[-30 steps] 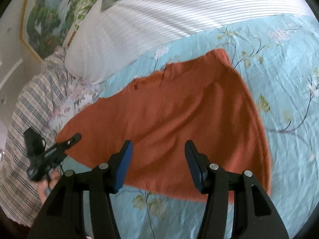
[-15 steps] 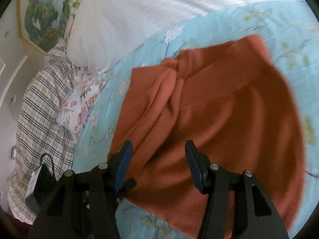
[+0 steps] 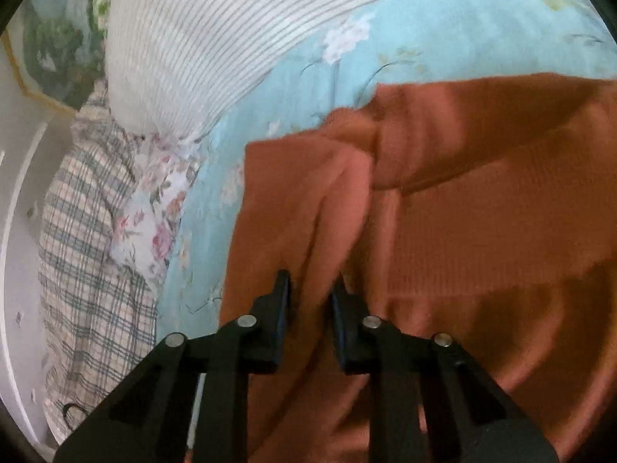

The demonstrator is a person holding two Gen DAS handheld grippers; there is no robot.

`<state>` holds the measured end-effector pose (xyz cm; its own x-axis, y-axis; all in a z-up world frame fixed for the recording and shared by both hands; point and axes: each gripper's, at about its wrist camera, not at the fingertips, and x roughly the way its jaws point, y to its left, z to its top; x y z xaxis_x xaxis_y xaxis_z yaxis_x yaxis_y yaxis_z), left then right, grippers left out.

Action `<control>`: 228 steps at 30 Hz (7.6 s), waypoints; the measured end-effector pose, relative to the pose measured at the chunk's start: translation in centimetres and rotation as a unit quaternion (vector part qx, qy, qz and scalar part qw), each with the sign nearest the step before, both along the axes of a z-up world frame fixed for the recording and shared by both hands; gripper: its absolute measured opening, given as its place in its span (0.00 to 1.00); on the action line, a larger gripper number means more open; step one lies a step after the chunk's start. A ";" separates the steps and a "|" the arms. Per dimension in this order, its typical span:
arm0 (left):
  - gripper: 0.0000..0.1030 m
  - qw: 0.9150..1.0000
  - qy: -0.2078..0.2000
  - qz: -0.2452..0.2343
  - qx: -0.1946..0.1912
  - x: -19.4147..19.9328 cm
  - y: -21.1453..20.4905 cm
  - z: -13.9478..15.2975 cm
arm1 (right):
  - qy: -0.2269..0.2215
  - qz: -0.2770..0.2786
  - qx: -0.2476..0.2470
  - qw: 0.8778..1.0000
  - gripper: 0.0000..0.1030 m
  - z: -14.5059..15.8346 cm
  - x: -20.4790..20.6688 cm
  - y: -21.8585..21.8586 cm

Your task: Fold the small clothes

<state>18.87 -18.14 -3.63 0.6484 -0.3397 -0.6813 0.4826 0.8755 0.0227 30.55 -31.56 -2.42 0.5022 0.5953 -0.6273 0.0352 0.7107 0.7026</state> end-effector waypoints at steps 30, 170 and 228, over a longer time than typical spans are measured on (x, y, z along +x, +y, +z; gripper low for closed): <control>0.06 0.993 0.033 -0.080 -0.076 -0.7 -10.7 2.8 | -0.060 -0.016 -0.090 0.994 0.20 2.2 -5.3 -9.7; 0.18 0.952 0.194 0.069 -0.228 -1.6 20.3 -0.5 | -0.100 -0.005 -0.091 0.991 0.24 4.2 -15.0 10.3; 0.43 0.974 0.154 0.104 -0.132 -14.1 21.1 0.5 | -0.082 -0.040 -0.155 0.984 0.39 0.8 -30.8 12.1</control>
